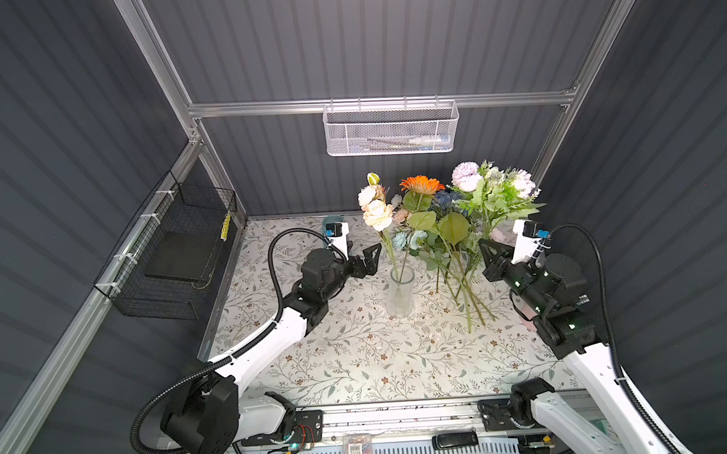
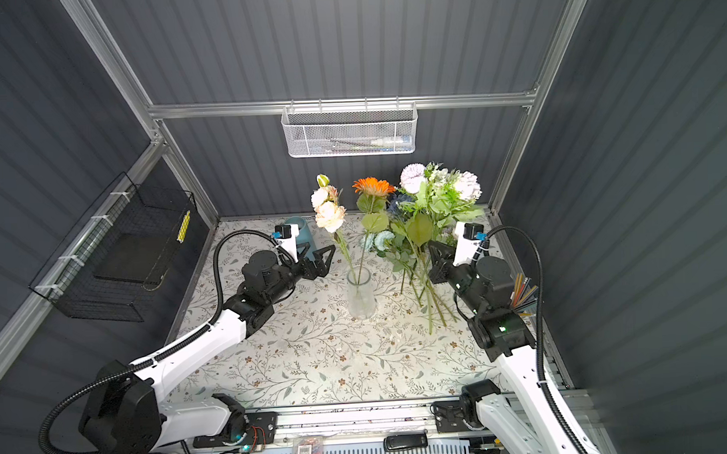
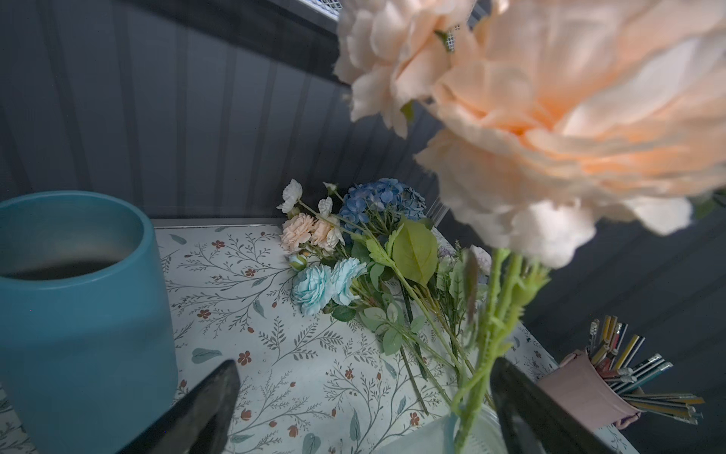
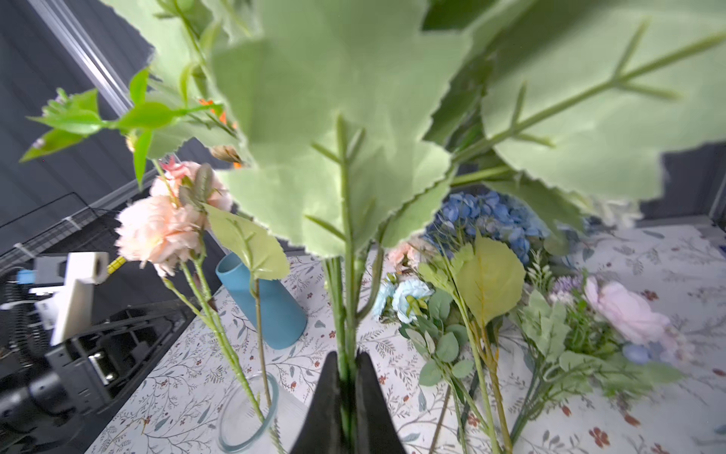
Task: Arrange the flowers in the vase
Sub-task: 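Lift the bunch of pink and white flowers up with the right gripper, then carry the flower bunch over the glass vase toward the left gripper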
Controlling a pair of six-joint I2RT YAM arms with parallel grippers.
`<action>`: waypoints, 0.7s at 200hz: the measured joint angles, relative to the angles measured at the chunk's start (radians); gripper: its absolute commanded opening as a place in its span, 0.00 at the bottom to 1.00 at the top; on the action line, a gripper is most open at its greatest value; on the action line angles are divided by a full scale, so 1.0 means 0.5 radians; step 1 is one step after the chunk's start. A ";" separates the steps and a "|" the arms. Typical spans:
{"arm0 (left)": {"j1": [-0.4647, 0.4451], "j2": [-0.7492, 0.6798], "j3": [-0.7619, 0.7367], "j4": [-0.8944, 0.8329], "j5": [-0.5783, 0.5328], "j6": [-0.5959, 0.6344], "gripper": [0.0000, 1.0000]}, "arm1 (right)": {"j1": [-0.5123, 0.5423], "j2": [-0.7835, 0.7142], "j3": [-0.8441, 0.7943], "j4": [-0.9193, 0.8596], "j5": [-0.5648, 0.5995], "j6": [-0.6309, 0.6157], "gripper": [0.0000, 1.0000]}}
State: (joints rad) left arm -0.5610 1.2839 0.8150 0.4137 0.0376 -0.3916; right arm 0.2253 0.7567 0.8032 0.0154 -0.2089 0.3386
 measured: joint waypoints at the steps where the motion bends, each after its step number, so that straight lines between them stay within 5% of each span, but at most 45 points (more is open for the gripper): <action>1: 0.000 -0.001 -0.002 0.000 0.000 -0.002 0.99 | -0.001 -0.001 0.002 0.005 -0.011 0.000 0.00; 52: 0.018 -0.079 -0.098 0.005 0.018 -0.048 0.99 | 0.224 0.185 0.207 0.272 -0.336 -0.097 0.00; 140: 0.079 -0.201 -0.185 -0.004 0.110 -0.062 0.99 | 0.790 0.845 0.346 0.771 -0.414 -0.745 0.00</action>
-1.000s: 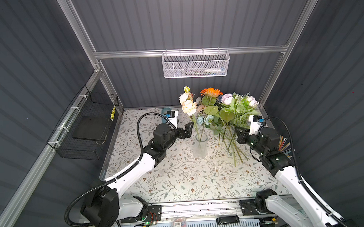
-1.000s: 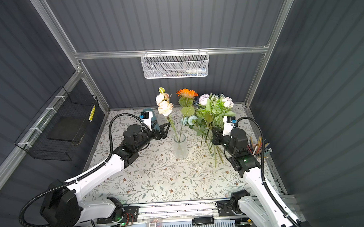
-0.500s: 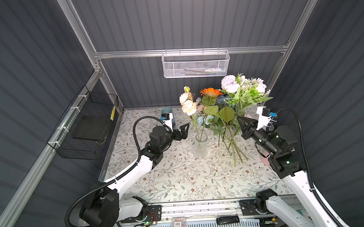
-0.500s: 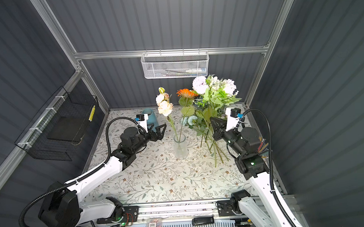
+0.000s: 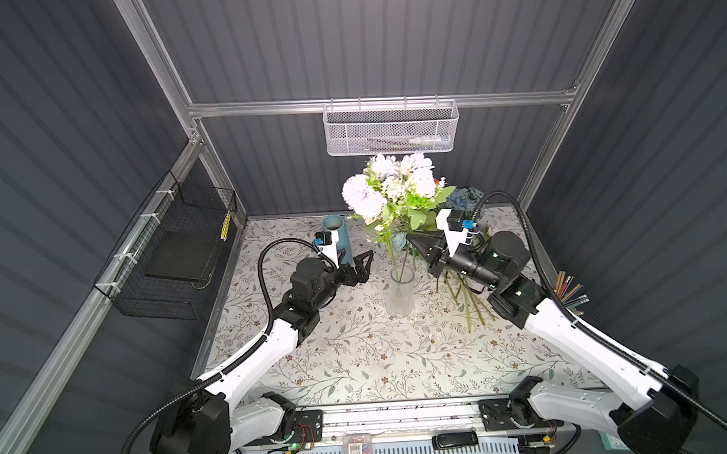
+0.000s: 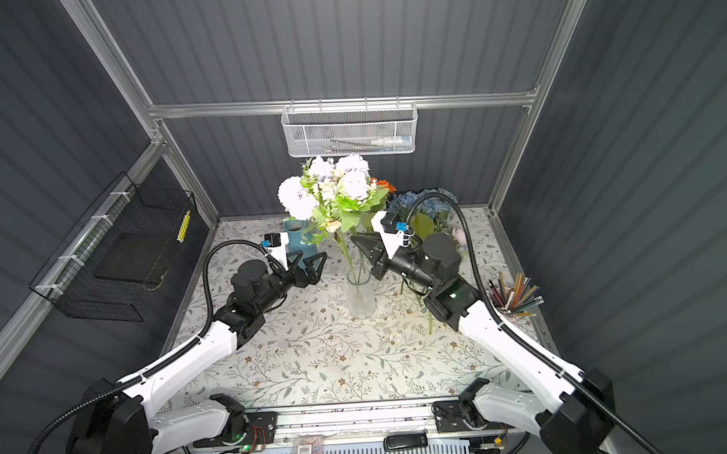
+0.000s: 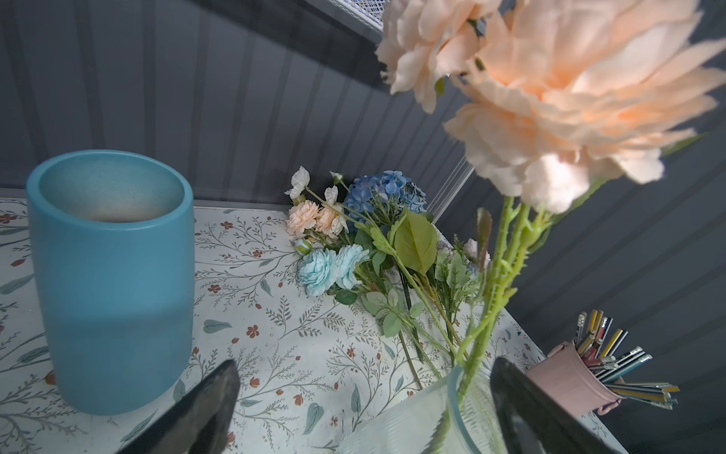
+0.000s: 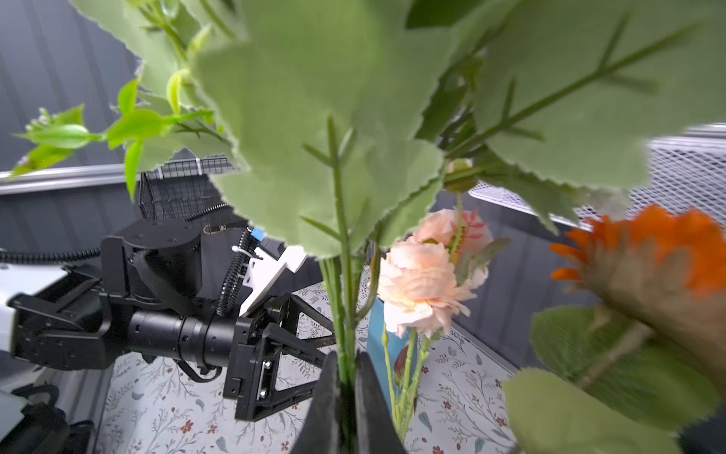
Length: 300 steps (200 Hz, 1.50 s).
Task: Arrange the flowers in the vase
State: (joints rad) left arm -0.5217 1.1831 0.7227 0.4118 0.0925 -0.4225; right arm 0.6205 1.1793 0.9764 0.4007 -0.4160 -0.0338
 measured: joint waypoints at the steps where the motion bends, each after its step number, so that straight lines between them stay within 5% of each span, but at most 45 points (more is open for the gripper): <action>1: 0.000 0.000 0.000 0.000 0.002 0.000 0.99 | 0.002 0.005 -0.002 0.006 -0.001 -0.005 0.00; 134: 0.011 -0.036 -0.018 0.001 0.649 0.097 0.99 | 0.089 0.406 -0.323 0.698 0.118 -0.269 0.00; 300: -0.100 0.188 -0.054 0.406 0.736 -0.079 0.99 | 0.173 0.423 -0.705 0.931 0.484 -0.052 0.07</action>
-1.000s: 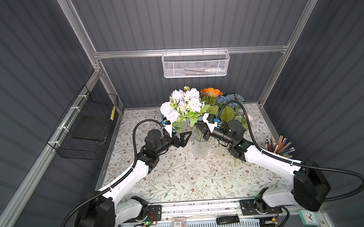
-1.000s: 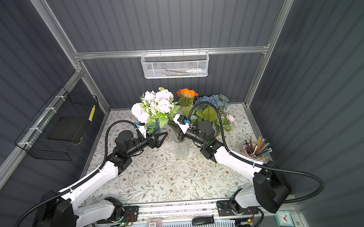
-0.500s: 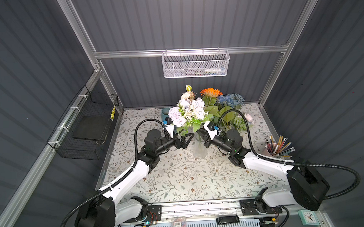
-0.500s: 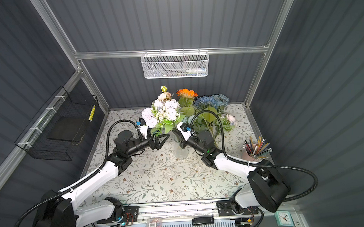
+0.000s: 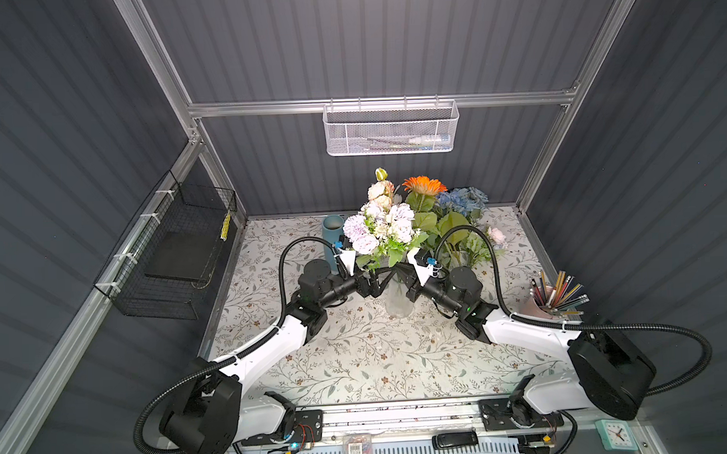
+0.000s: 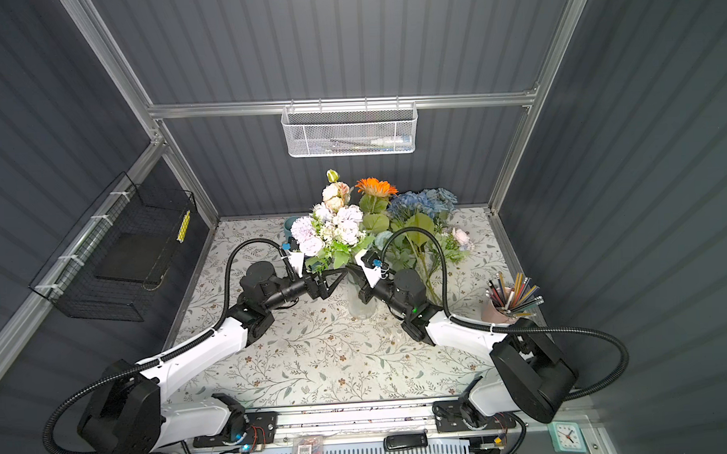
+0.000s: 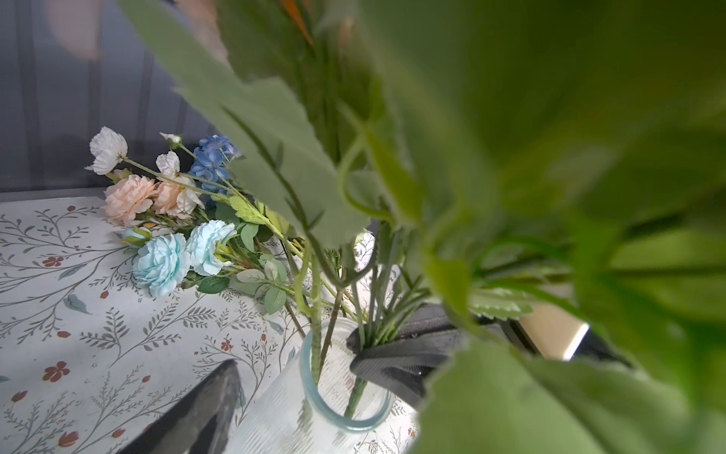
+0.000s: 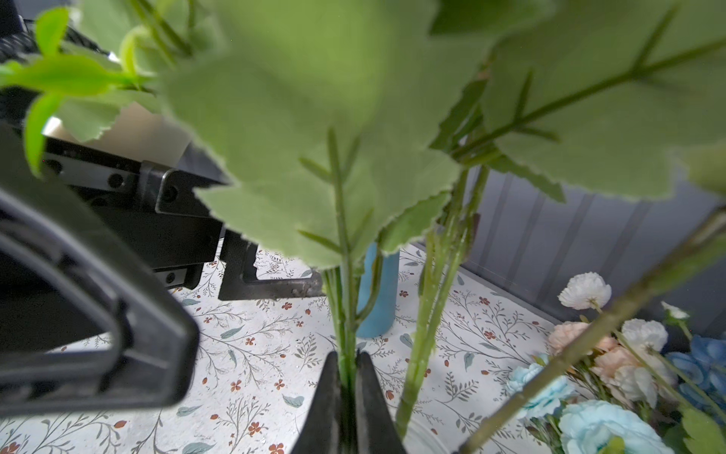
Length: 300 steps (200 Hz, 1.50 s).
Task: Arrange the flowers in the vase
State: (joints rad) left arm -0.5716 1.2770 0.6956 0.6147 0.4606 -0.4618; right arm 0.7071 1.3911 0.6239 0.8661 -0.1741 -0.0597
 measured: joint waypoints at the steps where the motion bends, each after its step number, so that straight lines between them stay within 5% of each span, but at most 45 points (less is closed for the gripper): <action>1: -0.001 0.000 -0.002 0.002 -0.001 0.001 0.99 | 0.000 0.000 -0.001 0.000 0.002 0.000 0.06; 81: -0.006 -0.095 -0.270 -0.263 -0.193 0.079 0.99 | 0.005 -0.014 -0.047 -0.058 0.103 0.018 0.04; 152: -0.008 -0.169 -0.375 -0.439 -0.519 0.095 0.99 | 0.017 -0.105 -0.107 -0.134 0.150 0.024 0.26; 261: -0.008 -0.122 -0.281 -0.467 -0.632 0.153 0.99 | 0.018 -0.249 -0.116 -0.303 0.152 0.013 0.30; 300: -0.008 -0.122 -0.174 -0.527 -0.630 0.185 0.99 | 0.051 -0.391 -0.106 -0.441 0.099 -0.019 0.42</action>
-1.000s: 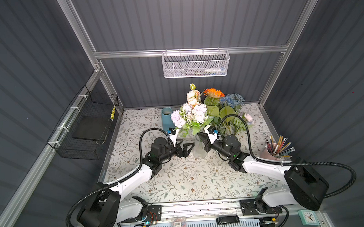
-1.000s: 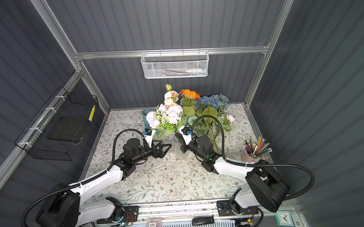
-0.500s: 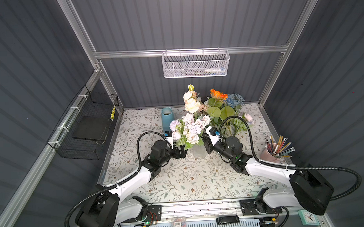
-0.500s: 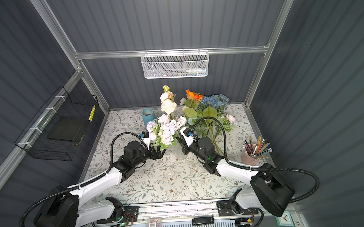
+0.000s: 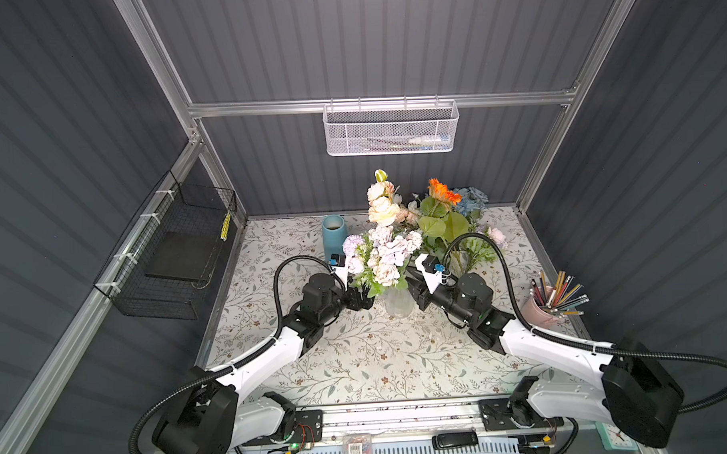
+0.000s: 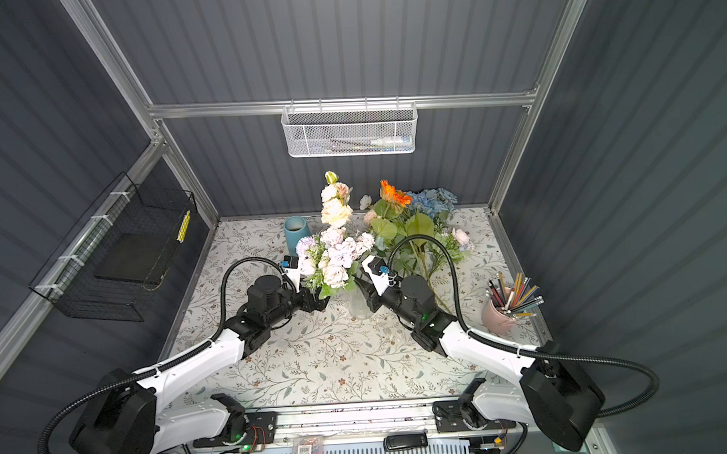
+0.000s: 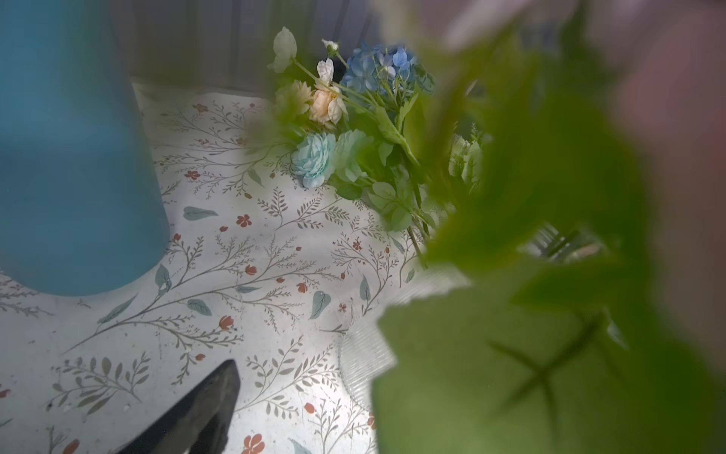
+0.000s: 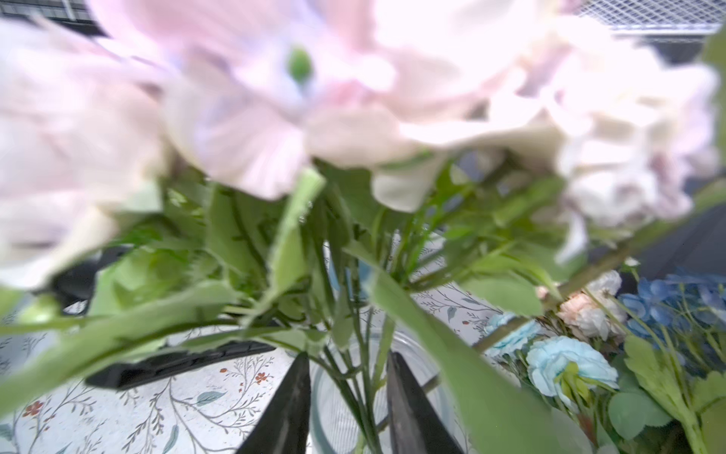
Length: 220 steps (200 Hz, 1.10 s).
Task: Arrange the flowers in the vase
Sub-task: 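Open the right gripper and release the pink and white bunch, then move the right gripper down to the loose flower pile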
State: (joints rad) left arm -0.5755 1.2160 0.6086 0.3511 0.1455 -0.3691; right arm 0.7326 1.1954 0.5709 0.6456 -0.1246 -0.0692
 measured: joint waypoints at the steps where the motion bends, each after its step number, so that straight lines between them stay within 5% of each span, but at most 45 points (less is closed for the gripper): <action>1: 0.000 0.000 0.004 -0.001 0.000 0.002 0.99 | 0.002 -0.002 0.001 -0.003 -0.001 0.001 0.42; 112: 0.000 0.074 0.085 -0.055 0.043 0.051 0.99 | 0.025 0.146 0.062 -0.042 0.095 -0.087 0.45; 220: 0.000 0.040 0.015 -0.083 -0.296 0.012 0.99 | 0.007 -0.670 0.025 -0.994 0.478 0.051 0.51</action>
State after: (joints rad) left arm -0.5755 1.2362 0.6163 0.3096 -0.0025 -0.3630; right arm 0.7361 0.8604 0.5835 0.1486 0.1143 -0.0437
